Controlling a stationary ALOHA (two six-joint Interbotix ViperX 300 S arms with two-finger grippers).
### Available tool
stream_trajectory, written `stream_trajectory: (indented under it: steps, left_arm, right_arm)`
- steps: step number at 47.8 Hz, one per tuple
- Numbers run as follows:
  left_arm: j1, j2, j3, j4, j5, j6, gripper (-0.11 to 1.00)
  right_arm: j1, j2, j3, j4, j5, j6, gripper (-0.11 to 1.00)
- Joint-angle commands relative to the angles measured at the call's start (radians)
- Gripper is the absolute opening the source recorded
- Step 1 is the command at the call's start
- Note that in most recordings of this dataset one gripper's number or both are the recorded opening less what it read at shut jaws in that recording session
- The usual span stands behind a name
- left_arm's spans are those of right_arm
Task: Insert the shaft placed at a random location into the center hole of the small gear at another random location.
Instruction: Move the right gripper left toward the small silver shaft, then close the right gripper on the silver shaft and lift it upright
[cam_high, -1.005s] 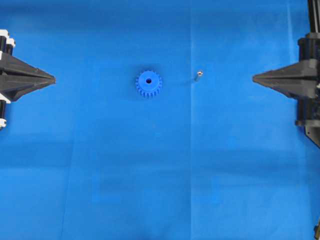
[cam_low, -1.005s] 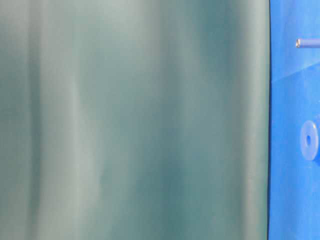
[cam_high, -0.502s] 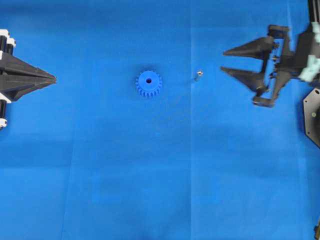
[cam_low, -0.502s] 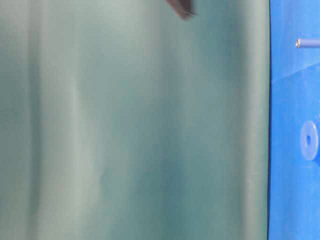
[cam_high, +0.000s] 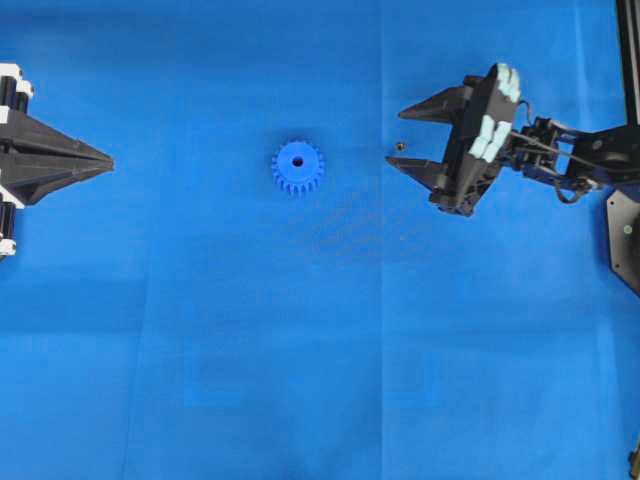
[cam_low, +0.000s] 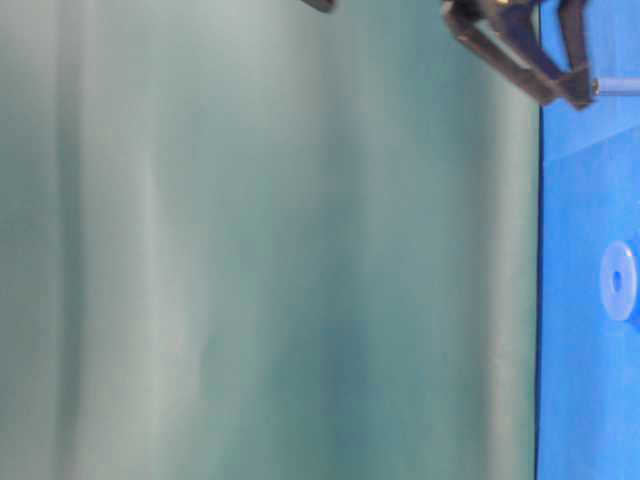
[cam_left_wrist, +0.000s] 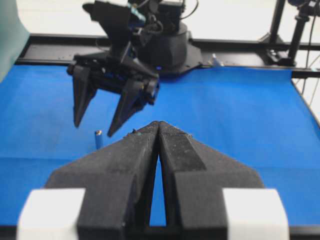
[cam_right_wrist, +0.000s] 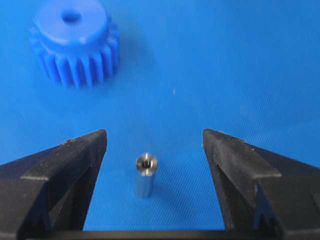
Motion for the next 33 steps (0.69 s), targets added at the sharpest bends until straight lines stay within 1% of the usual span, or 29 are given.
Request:
stream_trajectory:
  steps: [1, 6, 14, 19, 22, 23, 24, 29, 33]
  left_arm:
    - [0.003, 0.002, -0.011, 0.002, -0.011, 0.000, 0.00]
    - [0.003, 0.002, -0.009, 0.002, -0.011, 0.000, 0.00]
    - [0.003, 0.002, -0.008, 0.002, -0.011, 0.002, 0.00]
    - [0.003, 0.002, -0.008, 0.002, -0.011, 0.002, 0.00]
    - [0.003, 0.002, -0.006, 0.002, -0.011, 0.002, 0.00]
    - [0.003, 0.002, -0.008, 0.002, -0.011, 0.002, 0.00]
    - [0.003, 0.002, -0.008, 0.002, -0.011, 0.002, 0.00]
    - [0.003, 0.002, -0.008, 0.002, -0.012, 0.002, 0.00]
    - [0.003, 0.002, -0.008, 0.002, -0.011, 0.000, 0.00]
  right_arm:
    - [-0.002, 0.017, -0.014, 0.008, -0.014, 0.008, 0.63]
    - [0.000, 0.025, -0.009, 0.006, -0.031, 0.023, 0.63]
    - [0.008, 0.031, -0.008, 0.006, -0.044, 0.026, 0.61]
    - [0.014, 0.040, -0.012, 0.003, -0.044, 0.026, 0.56]
    - [0.020, 0.044, -0.014, 0.003, -0.044, 0.026, 0.48]
    - [0.021, 0.044, -0.014, 0.003, -0.044, 0.026, 0.43]
    - [0.021, 0.046, -0.014, 0.002, -0.043, 0.026, 0.37]
    - [0.025, 0.046, -0.009, 0.002, -0.046, 0.026, 0.16]
    - [0.028, 0.046, -0.008, 0.002, -0.064, 0.028, 0.04]
